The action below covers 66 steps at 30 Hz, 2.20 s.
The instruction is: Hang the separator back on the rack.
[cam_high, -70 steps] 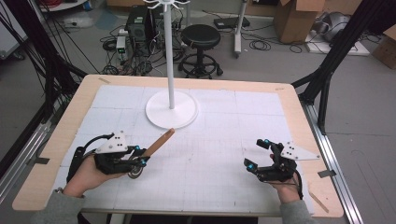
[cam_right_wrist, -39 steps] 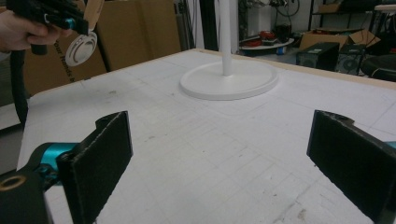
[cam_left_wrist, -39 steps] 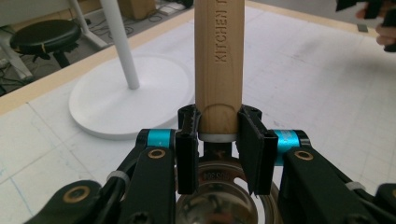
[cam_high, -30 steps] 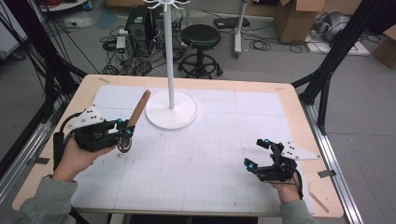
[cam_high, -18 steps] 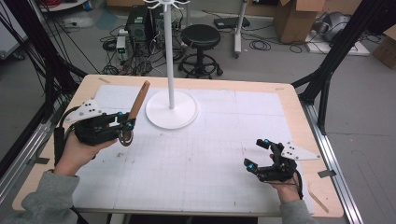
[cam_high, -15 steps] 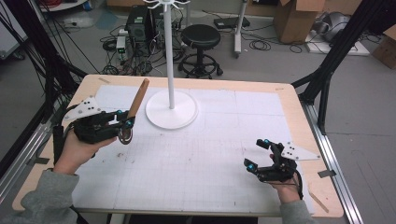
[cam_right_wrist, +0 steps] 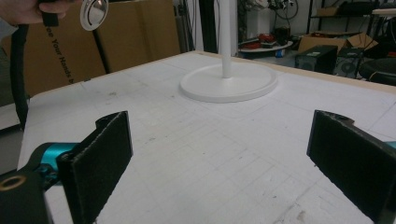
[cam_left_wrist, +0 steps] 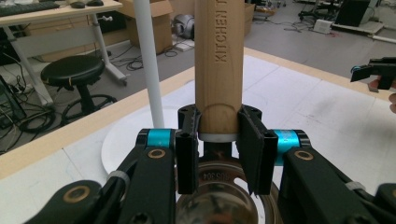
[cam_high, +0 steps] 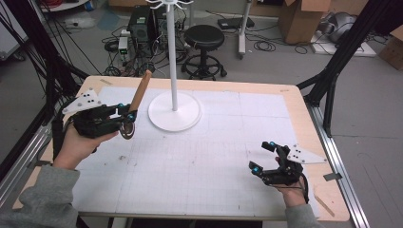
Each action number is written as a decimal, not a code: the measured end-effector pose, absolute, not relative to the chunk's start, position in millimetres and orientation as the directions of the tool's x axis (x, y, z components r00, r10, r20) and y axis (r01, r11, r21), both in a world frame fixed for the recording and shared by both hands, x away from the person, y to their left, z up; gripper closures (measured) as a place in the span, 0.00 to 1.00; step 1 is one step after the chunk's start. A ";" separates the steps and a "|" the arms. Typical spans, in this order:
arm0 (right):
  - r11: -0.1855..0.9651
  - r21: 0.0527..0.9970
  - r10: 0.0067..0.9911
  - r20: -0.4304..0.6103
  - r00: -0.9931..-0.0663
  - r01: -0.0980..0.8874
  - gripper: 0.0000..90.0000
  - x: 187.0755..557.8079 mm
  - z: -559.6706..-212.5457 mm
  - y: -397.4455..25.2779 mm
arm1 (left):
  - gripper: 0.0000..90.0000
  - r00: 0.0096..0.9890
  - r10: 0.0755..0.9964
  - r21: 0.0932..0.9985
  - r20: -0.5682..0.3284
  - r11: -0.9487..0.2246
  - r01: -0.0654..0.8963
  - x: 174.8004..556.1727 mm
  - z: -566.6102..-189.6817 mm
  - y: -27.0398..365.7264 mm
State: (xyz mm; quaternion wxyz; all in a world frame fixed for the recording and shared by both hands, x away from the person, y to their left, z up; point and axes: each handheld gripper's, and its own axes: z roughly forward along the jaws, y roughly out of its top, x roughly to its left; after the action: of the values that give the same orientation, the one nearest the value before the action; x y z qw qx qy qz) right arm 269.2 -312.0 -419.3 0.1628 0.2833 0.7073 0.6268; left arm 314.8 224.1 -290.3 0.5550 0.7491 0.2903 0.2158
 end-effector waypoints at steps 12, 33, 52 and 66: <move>0.053 0.980 0.607 0.121 -0.786 0.192 0.06 269.2 -419.5 -312.8 | 0.77 0.726 0.688 0.963 0.009 -0.203 0.180 318.5 -277.4 227.0; 0.053 0.978 0.600 0.131 -0.789 0.202 0.06 269.3 -420.0 -313.0 | 0.77 0.698 0.716 0.962 0.020 -0.204 0.182 337.2 -263.9 232.5; 0.044 0.977 0.596 0.143 -0.790 0.210 0.06 271.8 -420.1 -313.6 | 0.77 0.691 0.723 0.970 -0.012 -0.160 0.183 348.0 -243.9 239.3; 0.042 0.979 0.596 0.136 -0.791 0.200 0.06 273.5 -419.0 -315.2 | 0.77 0.692 0.721 0.967 -0.004 -0.173 0.185 356.3 -232.8 232.1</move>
State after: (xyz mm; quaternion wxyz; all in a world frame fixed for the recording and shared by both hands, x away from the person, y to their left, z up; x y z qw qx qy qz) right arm 273.5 -315.2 -419.0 0.1568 0.2826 0.7045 0.6319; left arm 356.3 232.1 -232.8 0.5627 0.7277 0.3114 0.2383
